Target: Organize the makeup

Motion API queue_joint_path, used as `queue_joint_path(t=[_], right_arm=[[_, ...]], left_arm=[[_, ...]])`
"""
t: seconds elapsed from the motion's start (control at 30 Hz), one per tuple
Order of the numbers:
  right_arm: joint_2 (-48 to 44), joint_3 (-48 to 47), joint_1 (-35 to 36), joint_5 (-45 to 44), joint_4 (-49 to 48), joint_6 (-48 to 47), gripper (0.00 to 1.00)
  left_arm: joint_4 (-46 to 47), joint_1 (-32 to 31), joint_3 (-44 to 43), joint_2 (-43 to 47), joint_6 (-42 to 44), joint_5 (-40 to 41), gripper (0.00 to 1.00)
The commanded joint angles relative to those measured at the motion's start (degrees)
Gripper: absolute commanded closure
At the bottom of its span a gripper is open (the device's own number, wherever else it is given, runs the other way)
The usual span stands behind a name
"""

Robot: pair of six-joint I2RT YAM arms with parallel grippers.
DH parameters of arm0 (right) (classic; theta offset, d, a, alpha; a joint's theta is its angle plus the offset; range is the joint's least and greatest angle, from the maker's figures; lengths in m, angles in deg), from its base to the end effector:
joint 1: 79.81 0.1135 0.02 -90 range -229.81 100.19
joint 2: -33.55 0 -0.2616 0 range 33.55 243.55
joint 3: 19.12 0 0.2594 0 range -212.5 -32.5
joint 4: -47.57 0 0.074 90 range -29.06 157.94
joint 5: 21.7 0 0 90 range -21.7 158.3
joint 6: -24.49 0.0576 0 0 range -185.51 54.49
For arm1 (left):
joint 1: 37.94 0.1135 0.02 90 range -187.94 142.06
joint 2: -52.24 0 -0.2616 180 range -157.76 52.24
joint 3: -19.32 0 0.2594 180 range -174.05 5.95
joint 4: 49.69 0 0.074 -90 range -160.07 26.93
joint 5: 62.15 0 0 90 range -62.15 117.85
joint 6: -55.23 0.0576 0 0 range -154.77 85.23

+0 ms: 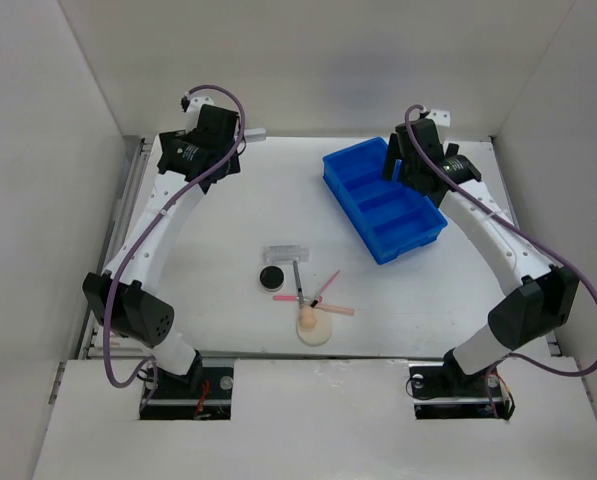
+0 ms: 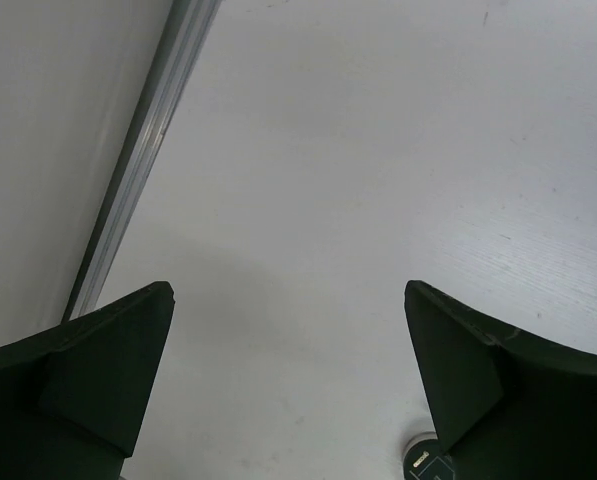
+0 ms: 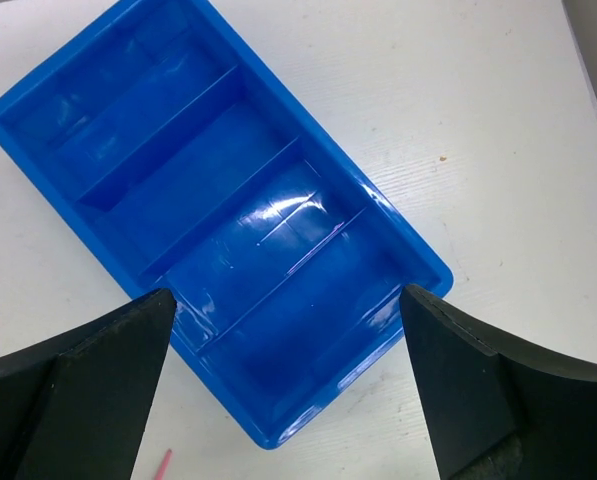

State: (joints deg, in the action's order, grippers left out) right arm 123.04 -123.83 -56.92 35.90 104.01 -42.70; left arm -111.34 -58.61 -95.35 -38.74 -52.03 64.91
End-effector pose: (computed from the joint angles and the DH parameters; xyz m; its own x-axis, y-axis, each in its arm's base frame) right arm 0.3439 0.1117 0.3624 -0.5430 0.1261 -0.8302 0.2749 0.9609 -0.0339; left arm 0.3459 -0.0934 0.4055 -0.5013 -0.0640 -0.8629 -0.3263 0.9376 0.1201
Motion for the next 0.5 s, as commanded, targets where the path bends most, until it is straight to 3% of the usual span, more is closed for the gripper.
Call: queue_joint_path(t=[0.0,0.2,0.37,0.47], right_arm=[[-2.4,-0.1,-0.1,-0.7,-1.6,0.4,0.0],[-2.9,0.5,-0.1,-0.7,-0.4,0.4,0.0],[-4.2,1.6,-0.1,0.4,0.2,0.9,0.0],[-5.0,2.7,-0.1,3.0,0.2,1.6,0.0]], left_arm=[[3.1,-0.2,-0.5,1.8,2.3,-3.2,0.0],[1.8,0.4,-3.3,0.1,-1.2,-8.7,0.0],[8.3,1.7,-1.1,-0.5,-3.3,-12.9,0.0],[10.7,5.0,-2.8,-5.3,-5.5,-19.0,0.02]])
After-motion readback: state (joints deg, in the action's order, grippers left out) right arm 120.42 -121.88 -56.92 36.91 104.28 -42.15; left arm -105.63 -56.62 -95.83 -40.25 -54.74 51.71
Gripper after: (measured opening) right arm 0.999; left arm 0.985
